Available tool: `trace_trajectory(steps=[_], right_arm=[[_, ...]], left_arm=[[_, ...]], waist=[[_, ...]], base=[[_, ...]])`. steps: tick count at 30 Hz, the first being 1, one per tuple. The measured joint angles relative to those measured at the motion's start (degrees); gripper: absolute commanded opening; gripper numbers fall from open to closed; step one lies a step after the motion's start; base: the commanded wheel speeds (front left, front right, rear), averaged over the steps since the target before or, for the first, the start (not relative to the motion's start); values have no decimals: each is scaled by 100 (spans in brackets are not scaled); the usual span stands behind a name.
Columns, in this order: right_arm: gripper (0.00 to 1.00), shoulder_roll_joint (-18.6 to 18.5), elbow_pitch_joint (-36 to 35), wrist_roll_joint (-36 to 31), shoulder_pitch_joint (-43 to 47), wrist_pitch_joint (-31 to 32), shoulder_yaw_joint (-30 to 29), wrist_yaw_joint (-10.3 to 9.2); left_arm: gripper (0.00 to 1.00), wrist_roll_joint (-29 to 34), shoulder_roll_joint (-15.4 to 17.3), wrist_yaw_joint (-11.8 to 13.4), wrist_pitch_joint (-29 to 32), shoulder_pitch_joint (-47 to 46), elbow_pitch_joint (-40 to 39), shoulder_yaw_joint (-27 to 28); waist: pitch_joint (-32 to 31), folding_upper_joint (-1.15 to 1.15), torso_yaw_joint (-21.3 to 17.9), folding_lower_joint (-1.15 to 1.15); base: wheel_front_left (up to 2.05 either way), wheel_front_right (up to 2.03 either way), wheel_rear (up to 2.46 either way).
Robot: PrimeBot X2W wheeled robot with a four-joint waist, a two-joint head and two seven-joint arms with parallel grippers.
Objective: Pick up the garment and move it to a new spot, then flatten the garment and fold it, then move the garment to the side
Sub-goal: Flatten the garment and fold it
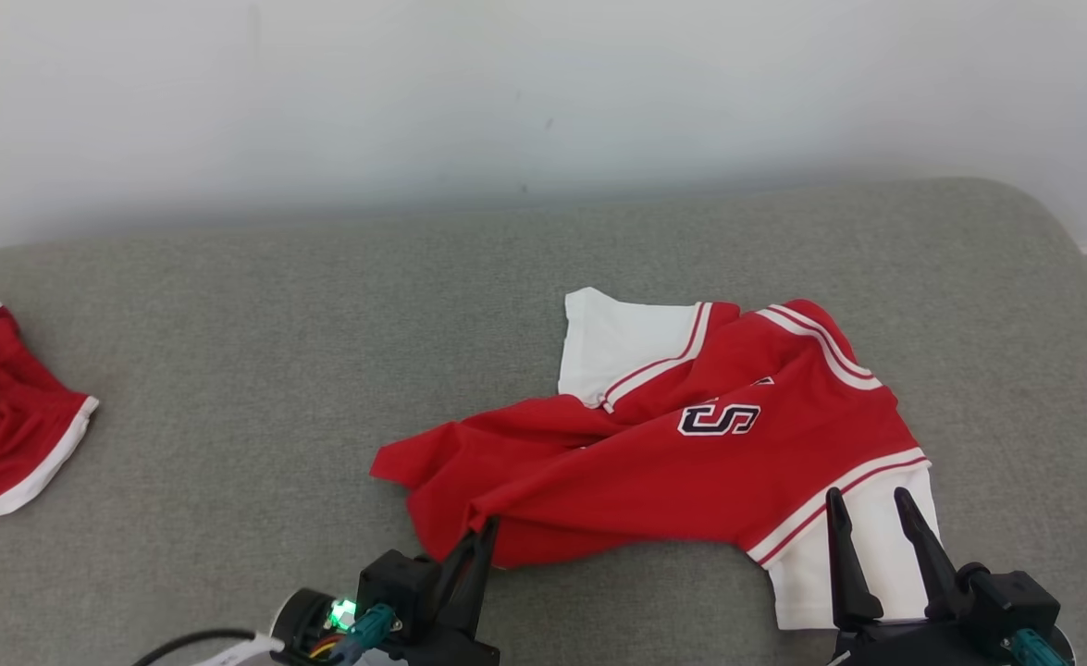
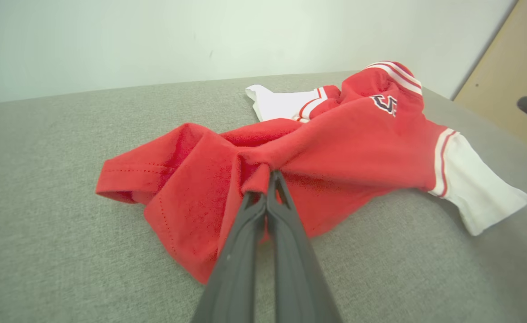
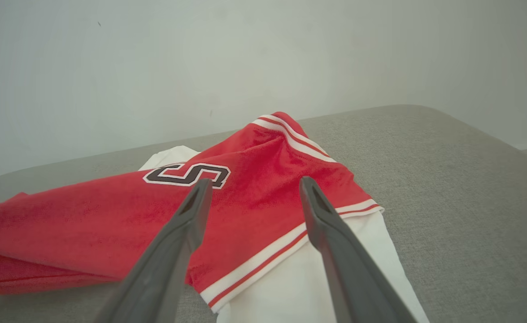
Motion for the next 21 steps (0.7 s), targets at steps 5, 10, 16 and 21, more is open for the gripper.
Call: trace_trajectory(steps=[5,10,16,21], right_arm=[[100,3,62,9,-3,0,36,0],[100,3,158,10,-152,0,89,0],[100,3,281,3,-310,0,94,0],[100,2,377,0,-413,0,89,0]], left_arm=[[0,191,433,344,708,172,-1584,-92],[0,245,602,482,1172,151,-2223,-126],[0,256,530,339,1373,-238,-1838,-204],[0,179,453,92,1241,-514,-929,-188]], waist=[[8,0,110,0],[76,0,2,0],[181,0,-285,0],[288,0,-573,0]], base=[[0,0,0],[0,0,0],[0,0,0],[0,0,0]])
